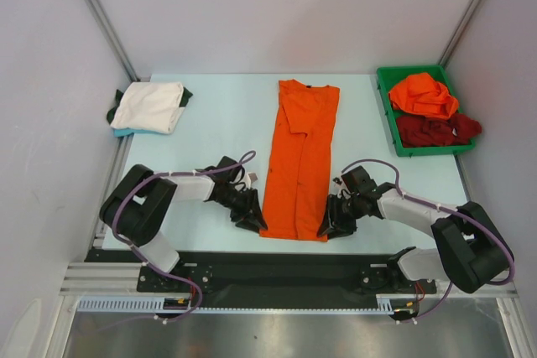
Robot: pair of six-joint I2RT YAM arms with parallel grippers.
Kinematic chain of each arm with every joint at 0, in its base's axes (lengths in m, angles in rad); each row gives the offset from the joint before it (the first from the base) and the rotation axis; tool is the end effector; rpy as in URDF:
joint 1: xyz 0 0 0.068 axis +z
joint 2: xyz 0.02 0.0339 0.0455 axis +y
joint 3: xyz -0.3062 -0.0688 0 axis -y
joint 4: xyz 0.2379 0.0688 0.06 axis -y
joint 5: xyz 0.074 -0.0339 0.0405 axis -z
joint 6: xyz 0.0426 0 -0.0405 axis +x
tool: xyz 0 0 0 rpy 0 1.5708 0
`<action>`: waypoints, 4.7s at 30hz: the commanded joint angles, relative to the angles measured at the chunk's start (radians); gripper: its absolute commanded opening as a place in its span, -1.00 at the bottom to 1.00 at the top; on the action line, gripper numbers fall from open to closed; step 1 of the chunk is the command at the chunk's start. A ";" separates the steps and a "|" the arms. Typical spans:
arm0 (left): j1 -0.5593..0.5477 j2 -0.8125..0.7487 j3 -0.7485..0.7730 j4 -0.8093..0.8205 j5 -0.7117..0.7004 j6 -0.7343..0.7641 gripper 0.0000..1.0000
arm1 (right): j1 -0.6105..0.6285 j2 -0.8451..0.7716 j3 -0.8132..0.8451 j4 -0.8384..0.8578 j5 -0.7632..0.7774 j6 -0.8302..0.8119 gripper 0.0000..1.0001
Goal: Fold and stack the t-shirts
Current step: Fold the tshirt
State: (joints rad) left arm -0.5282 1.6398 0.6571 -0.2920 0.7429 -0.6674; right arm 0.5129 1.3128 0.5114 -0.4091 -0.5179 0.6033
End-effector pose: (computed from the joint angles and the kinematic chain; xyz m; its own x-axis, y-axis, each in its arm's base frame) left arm 0.2047 -0.1528 0.1535 -0.9841 0.0465 0.1713 -0.0859 0.7199 -0.6888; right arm 0.1549 0.1114 0.1765 -0.9996 0.0028 -0.0275 -0.0137 0.8134 0.5815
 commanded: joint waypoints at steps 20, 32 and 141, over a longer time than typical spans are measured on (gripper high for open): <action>0.145 -0.078 0.294 -0.136 -0.053 0.163 -0.99 | -0.157 -0.090 0.136 -0.043 -0.122 -0.105 -1.00; 0.178 0.143 0.645 -0.182 -0.050 0.253 -0.99 | -0.320 0.040 0.275 0.098 -0.134 -0.120 -1.00; 0.157 -0.004 0.582 -0.142 0.029 0.189 -0.99 | -0.392 0.039 0.538 -0.172 -0.294 -0.287 -1.00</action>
State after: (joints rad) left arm -0.3649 1.7329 1.2442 -0.4572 0.7700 -0.4656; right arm 0.1150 1.4097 0.9977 -0.5293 -0.7815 0.3416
